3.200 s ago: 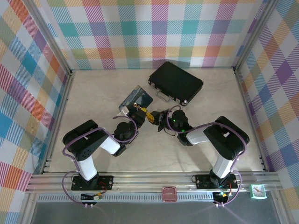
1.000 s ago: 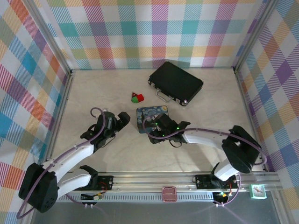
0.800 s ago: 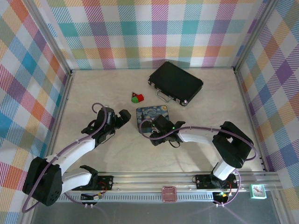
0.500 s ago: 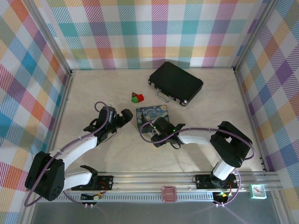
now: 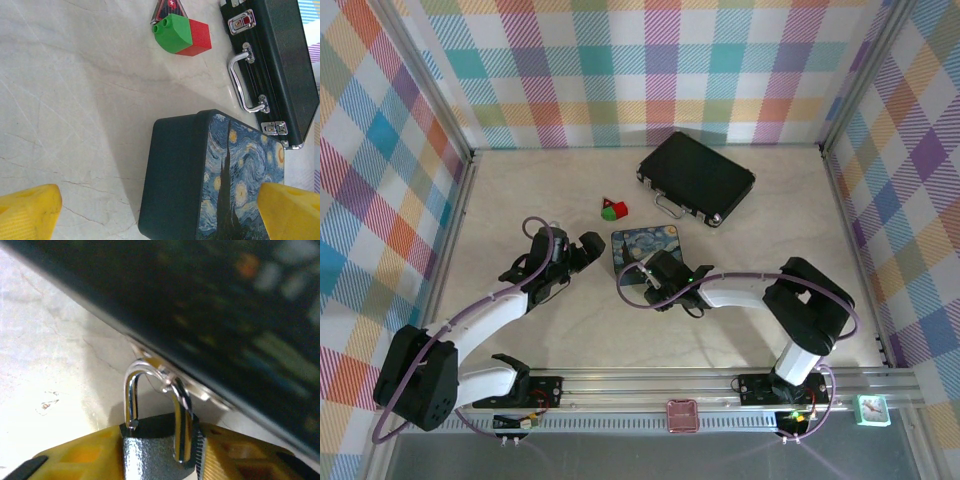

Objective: Unlock the padlock with the key

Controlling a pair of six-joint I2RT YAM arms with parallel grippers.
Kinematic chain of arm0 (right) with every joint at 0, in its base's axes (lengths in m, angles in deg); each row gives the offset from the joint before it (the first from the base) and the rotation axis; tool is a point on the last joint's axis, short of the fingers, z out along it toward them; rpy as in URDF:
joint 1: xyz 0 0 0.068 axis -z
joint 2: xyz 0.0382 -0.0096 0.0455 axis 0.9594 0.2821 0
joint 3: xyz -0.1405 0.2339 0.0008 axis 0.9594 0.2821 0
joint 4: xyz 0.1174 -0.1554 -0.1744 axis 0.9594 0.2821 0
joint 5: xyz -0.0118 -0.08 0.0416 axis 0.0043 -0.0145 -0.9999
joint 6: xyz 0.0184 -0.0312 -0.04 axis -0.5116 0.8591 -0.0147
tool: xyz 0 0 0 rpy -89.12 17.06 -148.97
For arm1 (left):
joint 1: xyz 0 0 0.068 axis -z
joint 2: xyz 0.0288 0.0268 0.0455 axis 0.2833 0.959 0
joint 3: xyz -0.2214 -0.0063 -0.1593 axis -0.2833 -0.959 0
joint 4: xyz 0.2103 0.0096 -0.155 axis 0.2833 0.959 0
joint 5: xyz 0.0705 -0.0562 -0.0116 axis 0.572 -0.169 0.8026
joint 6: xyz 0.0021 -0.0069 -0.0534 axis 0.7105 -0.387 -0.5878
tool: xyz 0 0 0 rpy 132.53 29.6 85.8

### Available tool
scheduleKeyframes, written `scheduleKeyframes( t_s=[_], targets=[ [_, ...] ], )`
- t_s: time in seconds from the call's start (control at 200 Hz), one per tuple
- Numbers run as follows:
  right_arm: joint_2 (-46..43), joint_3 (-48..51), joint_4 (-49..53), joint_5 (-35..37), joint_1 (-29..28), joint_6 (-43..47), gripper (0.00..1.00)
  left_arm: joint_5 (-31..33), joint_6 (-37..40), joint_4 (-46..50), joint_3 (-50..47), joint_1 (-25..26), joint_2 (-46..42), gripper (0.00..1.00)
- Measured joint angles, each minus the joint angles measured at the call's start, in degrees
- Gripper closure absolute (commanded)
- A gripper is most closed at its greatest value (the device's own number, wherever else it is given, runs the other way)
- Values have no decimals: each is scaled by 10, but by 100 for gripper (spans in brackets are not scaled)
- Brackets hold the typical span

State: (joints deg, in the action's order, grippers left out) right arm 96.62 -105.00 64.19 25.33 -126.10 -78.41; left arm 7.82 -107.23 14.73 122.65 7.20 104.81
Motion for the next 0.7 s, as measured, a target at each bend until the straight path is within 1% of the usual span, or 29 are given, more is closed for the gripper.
scheduleKeyframes(
  t_s=[0.18,0.255,0.415,0.445,0.47,0.6,0.7],
  targets=[
    [3,-2,-17,-2,0,21,87,-2,26,-1,3,-1,2,0],
    [2,-2,-18,-7,0,34,92,-7,41,-4,12,-2,11,0],
    [0,-2,-14,-33,3,70,95,-24,75,-35,41,-2,48,0],
    [-2,-2,-10,-40,4,77,97,-28,80,-43,47,-2,56,1],
    [-3,-3,-7,-47,6,83,100,-31,84,-50,51,-2,63,1],
    [-7,-8,13,-81,14,114,100,-47,97,-89,62,-2,108,2],
    [-9,-20,34,-87,15,138,100,-61,100,-104,63,-2,147,5]
  ],
)
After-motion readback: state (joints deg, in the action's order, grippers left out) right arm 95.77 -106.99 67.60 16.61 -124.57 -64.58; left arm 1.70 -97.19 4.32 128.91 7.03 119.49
